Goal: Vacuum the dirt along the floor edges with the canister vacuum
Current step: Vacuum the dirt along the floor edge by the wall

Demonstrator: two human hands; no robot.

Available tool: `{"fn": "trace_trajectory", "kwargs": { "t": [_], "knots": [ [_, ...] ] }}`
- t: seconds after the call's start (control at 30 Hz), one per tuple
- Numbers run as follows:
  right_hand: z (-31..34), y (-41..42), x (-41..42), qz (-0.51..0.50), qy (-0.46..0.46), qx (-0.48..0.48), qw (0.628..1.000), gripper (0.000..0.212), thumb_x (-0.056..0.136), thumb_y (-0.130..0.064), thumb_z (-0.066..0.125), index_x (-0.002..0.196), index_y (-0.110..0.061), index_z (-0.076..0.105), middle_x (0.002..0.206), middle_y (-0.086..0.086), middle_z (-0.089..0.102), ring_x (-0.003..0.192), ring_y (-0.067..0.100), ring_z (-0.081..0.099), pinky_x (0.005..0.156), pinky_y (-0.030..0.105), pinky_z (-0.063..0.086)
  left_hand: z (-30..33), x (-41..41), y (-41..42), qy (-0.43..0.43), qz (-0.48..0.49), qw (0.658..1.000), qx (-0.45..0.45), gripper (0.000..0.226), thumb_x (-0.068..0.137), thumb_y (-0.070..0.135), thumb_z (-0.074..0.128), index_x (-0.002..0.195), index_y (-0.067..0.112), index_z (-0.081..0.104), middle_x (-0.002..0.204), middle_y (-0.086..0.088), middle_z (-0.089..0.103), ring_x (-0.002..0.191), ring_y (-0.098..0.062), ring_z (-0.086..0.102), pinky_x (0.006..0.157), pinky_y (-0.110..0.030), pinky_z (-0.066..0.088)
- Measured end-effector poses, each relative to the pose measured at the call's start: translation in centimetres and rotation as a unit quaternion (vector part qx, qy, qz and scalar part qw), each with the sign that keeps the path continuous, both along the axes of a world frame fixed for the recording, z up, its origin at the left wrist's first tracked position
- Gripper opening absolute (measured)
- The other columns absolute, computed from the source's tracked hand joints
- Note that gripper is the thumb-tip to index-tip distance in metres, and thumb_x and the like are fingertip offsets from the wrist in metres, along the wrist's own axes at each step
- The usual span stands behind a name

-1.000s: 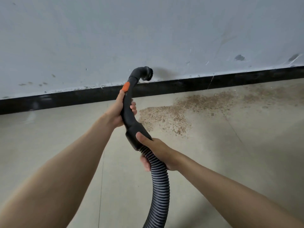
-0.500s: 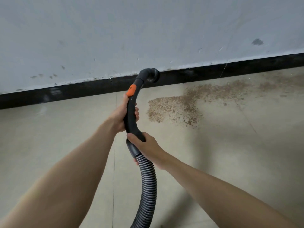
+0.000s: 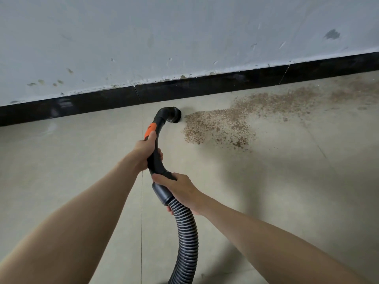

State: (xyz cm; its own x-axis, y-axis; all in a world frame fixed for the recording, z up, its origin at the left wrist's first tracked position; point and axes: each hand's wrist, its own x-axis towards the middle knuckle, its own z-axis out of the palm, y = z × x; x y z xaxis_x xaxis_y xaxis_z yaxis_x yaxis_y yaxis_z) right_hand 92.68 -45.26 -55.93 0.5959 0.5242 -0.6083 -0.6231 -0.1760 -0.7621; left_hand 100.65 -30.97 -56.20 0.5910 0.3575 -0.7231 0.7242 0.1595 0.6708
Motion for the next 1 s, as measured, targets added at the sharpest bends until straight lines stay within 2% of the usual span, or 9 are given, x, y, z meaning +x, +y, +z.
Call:
{"fn": "trace_trajectory", "kwargs": {
  "t": [0.27,0.5,0.73,1.0],
  "knots": [
    [0.1,-1.2,0.7,-0.037,0.012,-0.014,0.999,0.038,0.086,-0.041,0.071,0.09,-0.007,0.057,0.069,0.009,0.057,0.045,0.017,0.054,0.045,0.024,0.047,-0.4,1.2,-1.5,-0.004,-0.001,1.0,0.012,0.041,0.095,0.051,0.047,0.09,0.01,0.043,0.07,-0.008,0.049,0.051,-0.019,0.05,0.048,-0.028,0.048],
    [0.6,-2.5,1.2,-0.032,-0.001,-0.036,0.999,0.04,0.082,-0.044,0.073,0.088,-0.008,0.058,0.069,0.009,0.058,0.045,0.019,0.054,0.047,0.026,0.047,-0.2,1.5,-2.4,-0.003,-0.01,1.0,-0.022,0.049,0.092,0.056,0.05,0.102,0.009,0.042,0.063,-0.007,0.048,0.044,-0.018,0.049,0.046,-0.027,0.049],
    [1.3,-5.4,2.6,-0.025,0.001,-0.062,0.998,0.046,0.081,-0.047,0.075,0.087,-0.006,0.056,0.067,0.009,0.058,0.043,0.019,0.054,0.045,0.025,0.046,0.0,2.6,-5.2,-0.003,-0.01,0.999,-0.033,0.059,0.087,0.065,0.049,0.106,0.01,0.041,0.065,-0.007,0.047,0.047,-0.018,0.049,0.05,-0.03,0.048],
    [1.7,-9.0,4.1,-0.032,0.001,-0.089,0.995,0.058,0.081,-0.051,0.073,0.102,0.002,0.06,0.075,0.015,0.063,0.046,0.022,0.058,0.047,0.026,0.048,0.2,4.3,-9.0,-0.01,-0.009,1.0,-0.028,0.058,0.088,0.066,0.047,0.096,0.009,0.045,0.062,-0.006,0.048,0.047,-0.018,0.048,0.051,-0.03,0.047]
  ]
}}
